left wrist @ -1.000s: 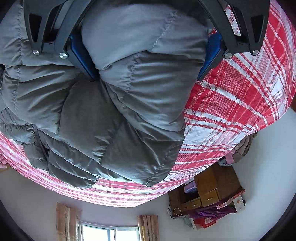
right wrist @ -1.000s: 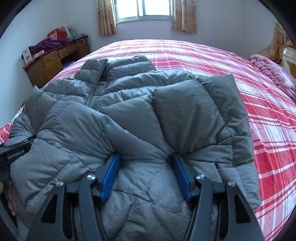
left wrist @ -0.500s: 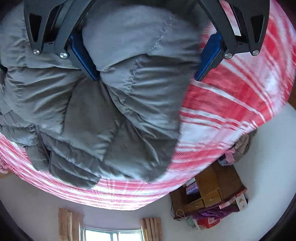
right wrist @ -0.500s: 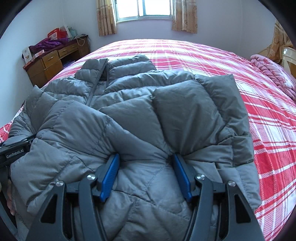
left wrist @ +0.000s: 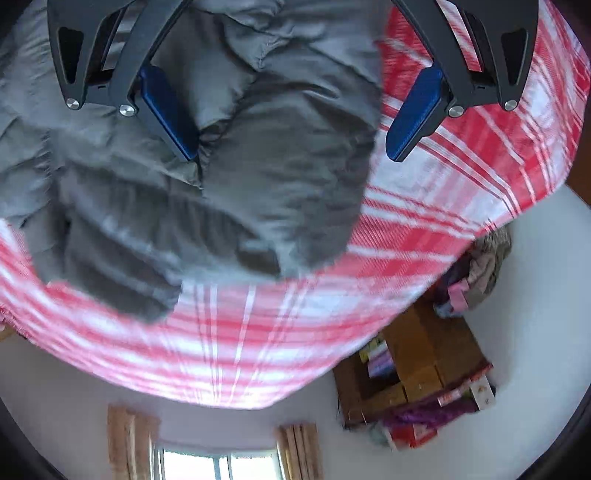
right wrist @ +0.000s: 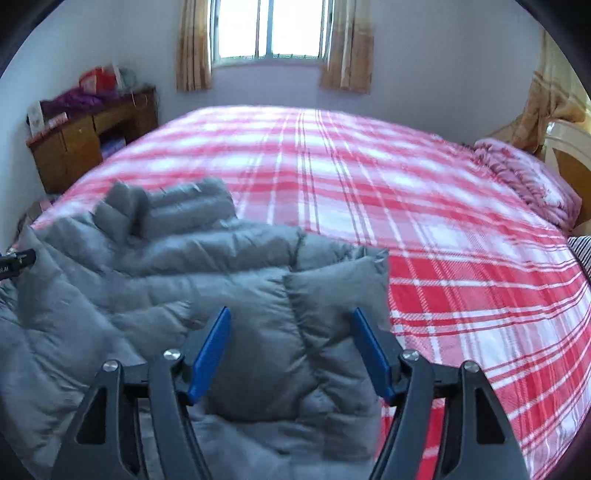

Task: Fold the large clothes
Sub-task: 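Grasp the jacket hem with both tools and lift it toward the collar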

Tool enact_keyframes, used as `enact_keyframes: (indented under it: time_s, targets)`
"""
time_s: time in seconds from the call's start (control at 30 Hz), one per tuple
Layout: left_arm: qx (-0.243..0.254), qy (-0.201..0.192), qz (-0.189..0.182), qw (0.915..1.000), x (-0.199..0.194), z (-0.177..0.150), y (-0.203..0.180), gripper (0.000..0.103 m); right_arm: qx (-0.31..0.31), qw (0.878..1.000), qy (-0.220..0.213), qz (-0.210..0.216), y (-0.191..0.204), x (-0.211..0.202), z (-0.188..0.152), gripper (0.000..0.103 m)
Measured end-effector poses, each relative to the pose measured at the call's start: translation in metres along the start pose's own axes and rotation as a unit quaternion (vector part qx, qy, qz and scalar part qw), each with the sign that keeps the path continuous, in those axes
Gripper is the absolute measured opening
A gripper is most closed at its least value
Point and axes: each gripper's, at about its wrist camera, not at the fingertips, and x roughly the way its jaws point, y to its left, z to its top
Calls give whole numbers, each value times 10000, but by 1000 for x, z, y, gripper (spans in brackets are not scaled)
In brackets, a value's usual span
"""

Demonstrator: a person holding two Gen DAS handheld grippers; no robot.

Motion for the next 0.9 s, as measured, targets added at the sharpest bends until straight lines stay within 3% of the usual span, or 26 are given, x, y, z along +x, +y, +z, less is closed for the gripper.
enact_keyframes:
  time_s: [0.13,0.3,0.57,0.9]
  targets:
    - [-127,60,-163,9998,16,-12,-2,102,140,9995,261,119,-10,27,-13,71]
    - [-254,51,-266,9993,20,-17,1,102,143,9990,386,152,-10,31,-19,75]
    - [-52,-37,12,10000,20,-17,-9,102,334,9980,467,260,-16,37,-19,80]
    - [147,22,105,9998,15,-15,-12,102,344,9980,467,264,-17,38,-19,81]
